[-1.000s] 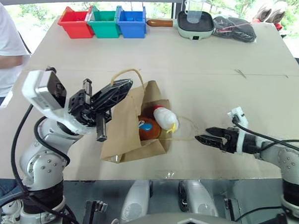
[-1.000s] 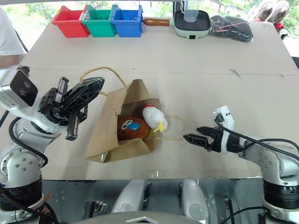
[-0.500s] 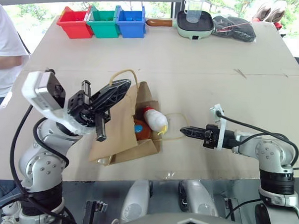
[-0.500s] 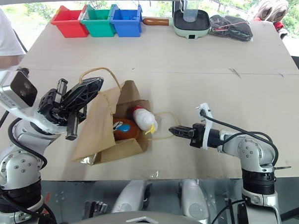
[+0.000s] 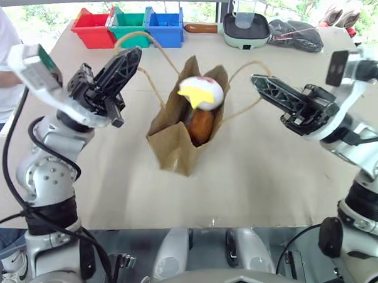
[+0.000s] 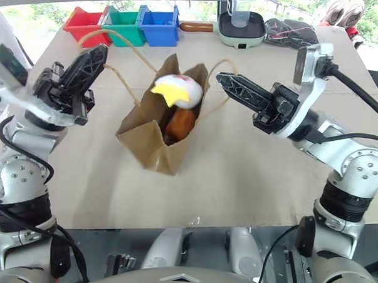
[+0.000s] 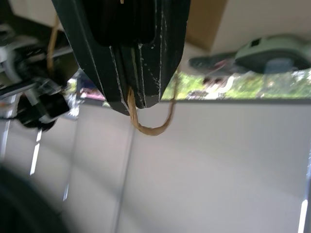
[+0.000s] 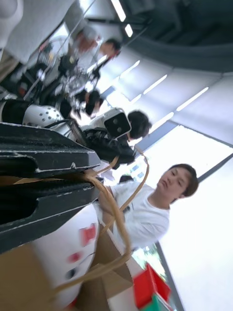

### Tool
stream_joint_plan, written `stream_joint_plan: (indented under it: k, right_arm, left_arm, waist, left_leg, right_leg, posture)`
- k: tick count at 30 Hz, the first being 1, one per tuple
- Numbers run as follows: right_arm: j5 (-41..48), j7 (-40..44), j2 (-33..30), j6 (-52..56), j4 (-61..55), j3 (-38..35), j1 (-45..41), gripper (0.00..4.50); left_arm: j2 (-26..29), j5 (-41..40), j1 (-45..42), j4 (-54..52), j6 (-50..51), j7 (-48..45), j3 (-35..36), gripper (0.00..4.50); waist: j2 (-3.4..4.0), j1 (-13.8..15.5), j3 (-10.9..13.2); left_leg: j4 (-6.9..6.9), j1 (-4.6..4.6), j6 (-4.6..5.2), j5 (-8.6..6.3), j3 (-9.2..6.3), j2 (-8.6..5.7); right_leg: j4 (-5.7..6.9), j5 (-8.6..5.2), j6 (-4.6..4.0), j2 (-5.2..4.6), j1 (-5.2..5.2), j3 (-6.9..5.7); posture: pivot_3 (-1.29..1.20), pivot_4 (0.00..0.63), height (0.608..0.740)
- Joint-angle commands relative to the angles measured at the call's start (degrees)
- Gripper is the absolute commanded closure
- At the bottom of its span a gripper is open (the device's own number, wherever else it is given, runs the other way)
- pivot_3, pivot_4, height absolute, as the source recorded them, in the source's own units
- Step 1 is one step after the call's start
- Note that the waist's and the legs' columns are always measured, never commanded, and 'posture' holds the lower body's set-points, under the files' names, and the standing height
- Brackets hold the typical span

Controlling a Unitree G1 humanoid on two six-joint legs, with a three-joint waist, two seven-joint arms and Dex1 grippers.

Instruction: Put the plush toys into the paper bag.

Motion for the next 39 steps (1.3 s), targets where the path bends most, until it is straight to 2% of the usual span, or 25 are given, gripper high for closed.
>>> stream_joint_plan:
  k: [1, 4, 9, 12, 14, 15, 17, 18, 19, 22, 24, 25, 26, 29, 30, 31, 33, 37, 39]
  right_arm:
    - [1.84, -3.27, -2.95, -4.08, -3.43, 1.00, -0.86, 4.45]
    - [1.95, -4.14, -3.86, -6.35, -4.17, 2.18, 0.04, 4.45]
    - [-5.59, -3.47, -7.46, -8.28, -6.08, 5.46, 2.87, 4.45]
    - [-9.56, -2.91, -8.69, -10.98, -6.61, 5.85, 2.60, 4.45]
    - [-10.29, -1.70, -10.67, -11.03, -7.64, 5.91, 2.99, 3.50]
    - [-9.99, -0.90, -12.31, -10.52, -8.51, 5.60, 3.62, 3.17]
    - [-8.42, 1.32, -16.58, -9.16, -10.66, 4.25, 5.59, 2.24]
    - [-7.50, 2.87, -19.24, -8.44, -11.63, 3.09, 6.99, 2.24]
    - [-6.84, 3.89, -21.11, -8.26, -12.17, 2.42, 8.01, 2.18]
    - [-5.43, 4.85, -23.98, -9.35, -12.88, 1.72, 9.84, 2.18]
    - [-5.74, 7.92, -29.20, -8.10, -13.78, -3.61, 13.76, 2.18]
    - [-6.20, 9.09, -31.51, -7.76, -14.01, -6.31, 16.04, 2.18]
    - [-6.38, 9.79, -33.09, -7.81, -14.20, -8.01, 17.74, 2.18]
    - [-5.70, 11.15, -34.87, -8.46, -14.33, -10.86, 22.39, 2.92]
    - [-7.47, 11.67, -35.14, -8.70, -14.93, -10.05, 23.59, 3.47]
    - [-11.28, 12.44, -35.61, -9.23, -16.07, -7.56, 24.95, 3.83]
    - [-21.89, 13.28, -33.87, -12.47, -17.48, 2.93, 25.32, 4.42]
    - [-41.37, 14.34, -23.64, -22.03, -11.55, 24.28, 19.23, 4.42]
    - [-47.09, 15.68, -19.81, -25.94, -8.28, 29.09, 17.19, 4.42]
  left_arm:
    - [0.32, 6.51, -4.45, 5.62, -0.62, 1.16, -2.92, 4.50]
    - [0.38, 10.25, -5.12, 8.80, -0.10, 0.35, -5.35, 4.50]
    - [-0.90, 12.91, -6.93, 10.21, 1.38, 1.92, -7.32, 4.50]
    - [0.21, 16.76, -10.83, 14.66, -0.65, -1.69, -9.14, 4.50]
    - [0.90, 17.63, -13.58, 18.01, -0.60, -5.05, -9.56, 4.50]
    - [1.53, 17.93, -14.46, 19.30, -0.69, -7.41, -9.85, 4.50]
    - [2.95, 15.82, -15.35, 20.34, 1.10, -12.86, -9.25, 4.50]
    - [3.80, 15.01, -15.37, 20.24, 2.34, -14.73, -9.06, 4.50]
    - [4.32, 14.56, -15.37, 20.17, 3.19, -15.90, -8.90, 3.78]
    - [4.82, 14.63, -15.07, 19.81, 4.30, -16.92, -8.40, 2.67]
    - [6.36, 11.01, -12.07, 16.87, 8.05, -16.53, -4.97, 1.96]
    - [7.52, 9.50, -9.52, 15.20, 9.64, -16.68, -2.92, 1.82]
    - [8.33, 8.50, -7.69, 14.02, 10.69, -16.77, -1.52, 1.20]
    - [10.75, 6.41, 0.93, 9.59, 14.10, -18.30, 0.93, 0.15]
    - [10.95, 5.62, 3.81, 7.52, 15.35, -18.32, 1.32, 0.00]
    - [10.80, 5.61, 6.72, 5.14, 15.71, -18.04, 1.13, 0.00]
    - [9.00, 8.94, 11.02, 1.08, 13.55, -16.50, -1.95, 0.00]
    - [4.29, 16.38, 12.81, -3.53, 8.68, -12.20, -9.52, 0.00]
    - [2.75, 18.20, 12.47, -4.56, 7.61, -10.54, -11.31, 0.00]
  waist:
    - [0.05, 0.03, 0.06]
    - [0.02, -0.01, 0.04]
    - [0.02, -0.05, 0.05]
    - [0.03, 0.02, 0.05]
    - [0.03, 0.19, 0.05]
    - [0.03, 0.16, 0.06]
    - [0.04, 0.14, 0.06]
    - [0.04, 0.13, 0.06]
    - [0.04, 0.12, 0.06]
    - [0.03, -0.05, 0.07]
    - [0.04, 0.07, 0.08]
    - [0.03, -0.03, 0.08]
    - [0.03, -0.16, 0.08]
    - [0.02, -0.08, 0.07]
    - [0.02, 0.00, 0.07]
    - [0.02, 0.07, 0.07]
    - [0.00, 0.21, 0.06]
    - [-0.04, 0.53, 0.04]
    - [0.00, 0.73, 0.07]
  left_leg:
    - [0.00, -0.04, 0.00, 0.00, 0.01, -0.01]
    - [0.06, -0.19, 0.00, 0.00, 0.02, -0.01]
    - [-0.02, -0.19, 0.00, 0.00, 0.07, 0.03]
    - [-0.01, -0.20, 0.00, 0.01, 0.08, 0.03]
    - [0.03, -0.20, 0.00, 0.01, 0.06, -0.01]
    - [0.03, -0.19, 0.00, 0.01, 0.06, -0.01]
    - [0.01, -0.22, 0.00, 0.01, 0.09, -0.03]
    - [0.01, -0.22, 0.00, 0.00, 0.09, -0.01]
    - [0.00, -0.25, 0.00, 0.00, 0.09, -0.01]
    - [-0.01, -0.30, 0.01, 0.00, 0.09, 0.04]
    - [0.00, -0.30, 0.01, 0.00, 0.07, 0.05]
    - [-0.01, -0.33, 0.01, 0.00, 0.04, 0.10]
    - [-0.01, -0.34, 0.02, -0.01, 0.07, 0.16]
    - [-0.06, -0.21, 0.05, -0.03, 0.18, 0.21]
    - [-0.06, -0.21, 0.05, -0.03, 0.17, 0.22]
    - [-0.05, -0.16, 0.05, -0.03, 0.18, 0.23]
    - [-0.05, -0.12, 0.05, -0.03, 0.22, 0.23]
    - [0.02, -0.01, 0.03, -0.01, 0.15, 0.26]
    - [0.06, -0.06, 0.02, 0.00, 0.15, 0.23]
  right_leg:
    - [-0.01, 0.00, 0.00, -0.01, -0.03, 0.01]
    - [0.08, 0.01, 0.01, -0.02, -0.20, 0.03]
    - [0.05, 0.01, 0.00, -0.03, -0.25, 0.07]
    - [0.09, 0.01, 0.01, -0.04, -0.27, 0.08]
    - [0.14, 0.01, 0.01, -0.02, -0.26, 0.04]
    - [0.13, 0.01, 0.01, -0.02, -0.26, 0.05]
    - [0.10, 0.01, 0.01, -0.04, -0.27, 0.07]
    - [0.04, 0.01, 0.01, -0.04, -0.26, 0.06]
    - [0.01, 0.00, 0.01, -0.05, -0.26, 0.06]
    - [-0.09, 0.00, 0.01, -0.06, -0.27, 0.04]
    - [-0.06, 0.00, 0.01, -0.06, -0.27, 0.03]
    - [-0.07, 0.00, 0.01, -0.08, -0.27, 0.01]
    - [-0.11, 0.00, 0.01, -0.08, -0.28, 0.02]
    - [-0.14, 0.00, 0.02, -0.08, -0.22, 0.10]
    - [-0.14, 0.00, 0.02, -0.08, -0.22, 0.09]
    - [-0.13, 0.00, 0.02, -0.09, -0.17, 0.10]
    - [-0.13, 0.00, 0.02, -0.12, -0.16, 0.14]
    - [-0.25, -0.01, 0.03, -0.11, 0.00, 0.09]
    - [-0.25, 0.01, 0.04, -0.10, -0.02, 0.10]
  posture:
    - [0.00, 0.150, 0.740]
    - [0.00, 0.150, 0.740]
    - [0.00, 0.150, 0.740]
    - [0.00, 0.150, 0.740]
    - [0.00, 0.150, 0.740]
    - [0.00, 0.150, 0.740]
    - [0.00, 0.150, 0.740]
    - [0.00, 0.150, 0.740]
    - [0.00, 0.150, 0.740]
    - [0.00, 0.150, 0.740]
    - [0.00, 0.150, 0.740]
    - [0.00, 0.150, 0.740]
    - [0.00, 0.150, 0.740]
    - [0.00, 0.150, 0.740]
    - [0.00, 0.150, 0.740]
    - [0.00, 0.150, 0.740]
    - [0.00, 0.150, 0.740]
    - [0.00, 0.150, 0.740]
    - [0.00, 0.150, 0.740]
